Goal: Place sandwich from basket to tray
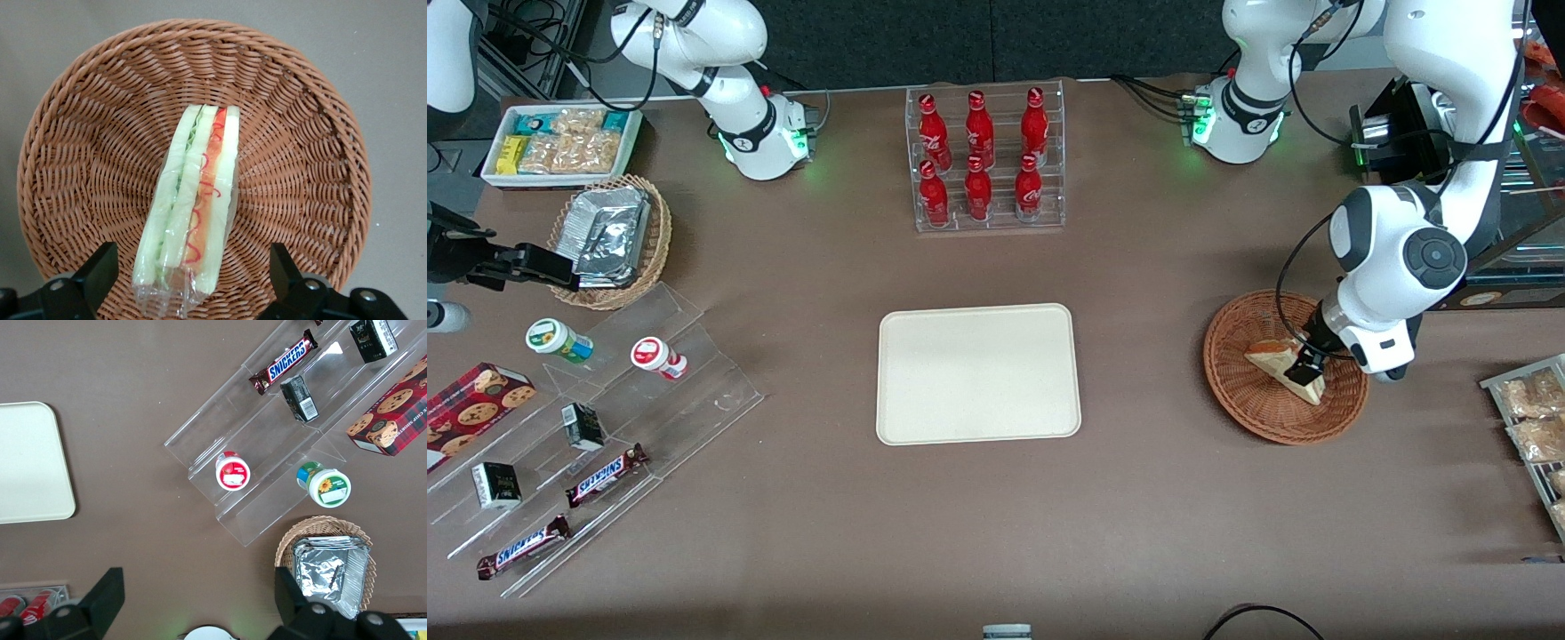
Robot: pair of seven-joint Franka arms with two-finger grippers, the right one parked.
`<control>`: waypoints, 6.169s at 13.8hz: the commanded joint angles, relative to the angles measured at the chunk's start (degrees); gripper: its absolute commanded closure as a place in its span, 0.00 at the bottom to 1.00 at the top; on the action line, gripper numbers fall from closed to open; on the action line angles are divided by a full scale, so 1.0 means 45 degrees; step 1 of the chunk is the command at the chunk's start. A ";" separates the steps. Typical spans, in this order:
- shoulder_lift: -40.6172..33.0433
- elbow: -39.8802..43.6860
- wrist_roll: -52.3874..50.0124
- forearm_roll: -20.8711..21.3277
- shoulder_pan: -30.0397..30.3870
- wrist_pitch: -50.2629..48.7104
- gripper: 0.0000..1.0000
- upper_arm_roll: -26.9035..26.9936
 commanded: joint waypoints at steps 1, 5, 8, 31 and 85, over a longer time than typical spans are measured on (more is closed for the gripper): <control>0.0336 -0.0060 0.0037 0.0196 -0.0156 0.0480 0.00 0.0032; 0.0688 -0.0060 0.0037 0.0196 -0.0176 0.0618 0.03 0.0051; 0.0690 -0.0060 0.0037 0.0196 -0.0176 0.0619 0.67 0.0051; 0.2033 0.8255 0.0956 0.0237 -0.6031 -0.7878 1.00 -0.0027; -0.2609 0.8748 0.9775 -0.0057 -0.1373 -1.2426 0.01 -0.0574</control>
